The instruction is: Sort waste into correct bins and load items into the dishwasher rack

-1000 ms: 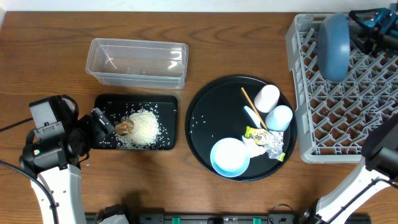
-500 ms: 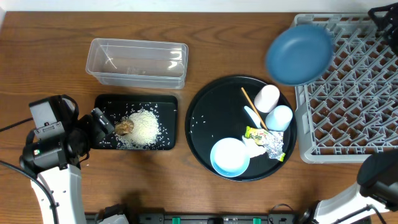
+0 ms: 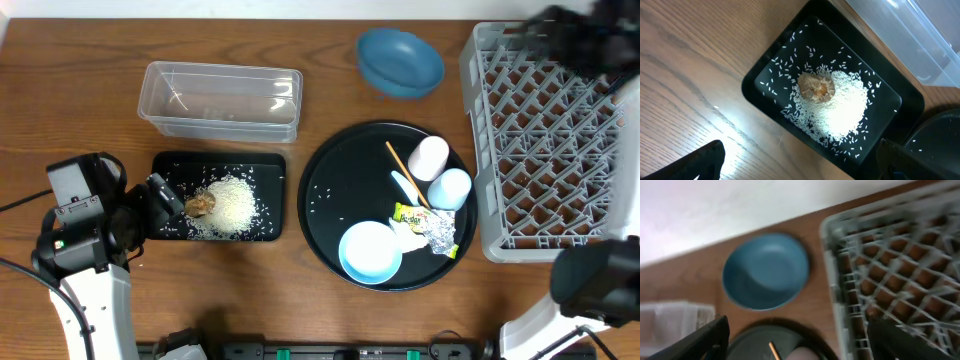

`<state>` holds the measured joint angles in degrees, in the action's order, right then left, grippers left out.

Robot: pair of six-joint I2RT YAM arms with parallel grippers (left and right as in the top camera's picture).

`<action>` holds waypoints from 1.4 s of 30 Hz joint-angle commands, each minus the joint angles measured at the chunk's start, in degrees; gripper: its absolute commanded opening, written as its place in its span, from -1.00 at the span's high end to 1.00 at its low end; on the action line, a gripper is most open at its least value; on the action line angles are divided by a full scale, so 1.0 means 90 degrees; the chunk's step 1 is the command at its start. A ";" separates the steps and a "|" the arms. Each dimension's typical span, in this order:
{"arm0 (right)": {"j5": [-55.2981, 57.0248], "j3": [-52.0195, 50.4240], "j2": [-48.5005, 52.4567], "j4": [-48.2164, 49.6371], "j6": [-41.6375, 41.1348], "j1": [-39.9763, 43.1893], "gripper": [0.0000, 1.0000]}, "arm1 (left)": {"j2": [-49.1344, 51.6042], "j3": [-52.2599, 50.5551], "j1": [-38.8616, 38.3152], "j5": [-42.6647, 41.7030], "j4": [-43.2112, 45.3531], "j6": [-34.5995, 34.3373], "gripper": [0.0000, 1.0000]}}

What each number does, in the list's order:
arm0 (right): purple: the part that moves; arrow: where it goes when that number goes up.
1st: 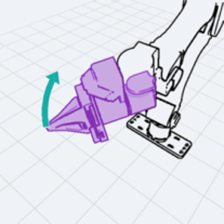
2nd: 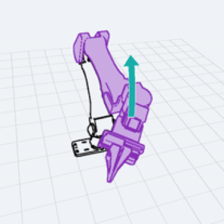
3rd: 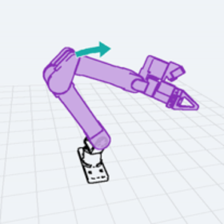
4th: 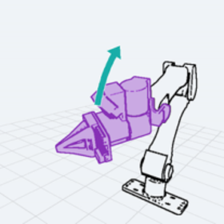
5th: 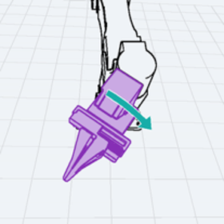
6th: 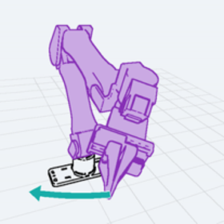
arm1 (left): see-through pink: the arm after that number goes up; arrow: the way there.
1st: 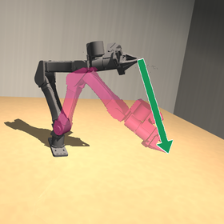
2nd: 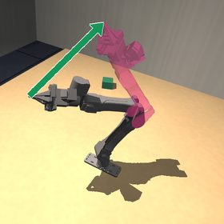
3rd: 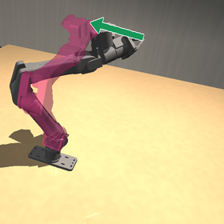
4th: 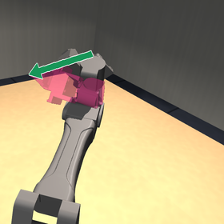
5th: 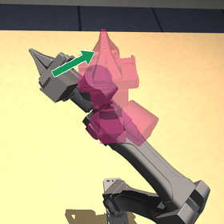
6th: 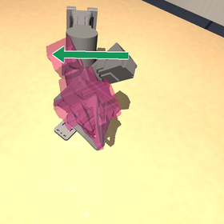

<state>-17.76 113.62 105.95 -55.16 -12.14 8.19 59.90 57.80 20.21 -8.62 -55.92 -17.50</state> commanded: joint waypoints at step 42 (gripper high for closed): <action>0.2450 0.0041 0.3245 0.2285 0.2123 -0.3568 -0.56 | -0.0005 0.0138 0.0034 0.0015 -0.0019 0.0129 -0.96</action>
<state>2.63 113.60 134.50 -33.95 6.57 -24.25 59.90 57.82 20.21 -8.64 -55.94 -17.50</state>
